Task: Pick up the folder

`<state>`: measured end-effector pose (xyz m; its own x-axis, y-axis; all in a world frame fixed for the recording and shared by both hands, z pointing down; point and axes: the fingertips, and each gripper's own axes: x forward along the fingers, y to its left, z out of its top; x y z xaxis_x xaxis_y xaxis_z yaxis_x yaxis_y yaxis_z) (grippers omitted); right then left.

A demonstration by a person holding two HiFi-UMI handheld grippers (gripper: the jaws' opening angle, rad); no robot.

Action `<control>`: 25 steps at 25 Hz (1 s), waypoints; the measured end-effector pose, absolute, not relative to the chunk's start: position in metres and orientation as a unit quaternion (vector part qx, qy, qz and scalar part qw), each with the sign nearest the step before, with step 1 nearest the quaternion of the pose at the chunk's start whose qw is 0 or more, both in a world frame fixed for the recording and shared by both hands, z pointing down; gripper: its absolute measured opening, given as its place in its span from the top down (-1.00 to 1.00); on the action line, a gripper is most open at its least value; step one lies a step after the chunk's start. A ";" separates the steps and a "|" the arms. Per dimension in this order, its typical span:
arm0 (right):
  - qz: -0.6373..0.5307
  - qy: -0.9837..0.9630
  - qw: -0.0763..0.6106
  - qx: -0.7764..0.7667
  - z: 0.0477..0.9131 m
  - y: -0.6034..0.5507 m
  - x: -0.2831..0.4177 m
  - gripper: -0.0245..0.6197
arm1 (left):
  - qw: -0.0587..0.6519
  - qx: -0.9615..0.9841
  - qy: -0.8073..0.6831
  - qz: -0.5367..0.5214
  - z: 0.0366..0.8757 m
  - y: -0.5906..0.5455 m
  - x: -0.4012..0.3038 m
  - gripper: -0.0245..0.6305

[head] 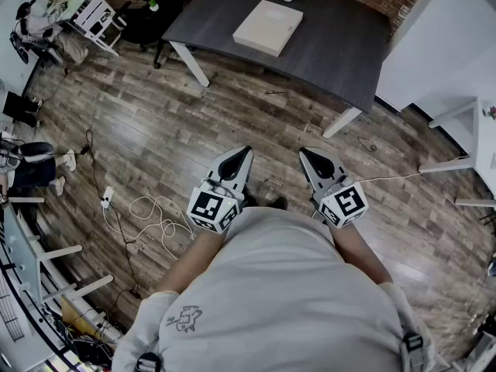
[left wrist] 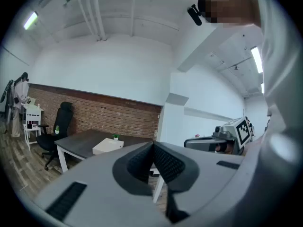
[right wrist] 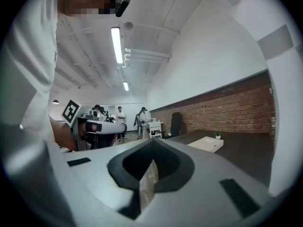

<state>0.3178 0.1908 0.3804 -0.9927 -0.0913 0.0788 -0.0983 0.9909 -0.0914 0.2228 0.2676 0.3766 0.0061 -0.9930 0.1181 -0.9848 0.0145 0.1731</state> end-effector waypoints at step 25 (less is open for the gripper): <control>0.042 -0.998 0.037 0.040 0.378 0.175 0.250 0.91 | 0.105 0.699 -0.707 -0.035 0.380 0.255 0.157 0.89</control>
<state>0.2498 0.1753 0.3781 -0.9941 -0.0768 0.0769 -0.0829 0.9933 -0.0800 0.1567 0.2554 0.3795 -0.0010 -0.9951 0.0992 -0.9803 0.0206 0.1967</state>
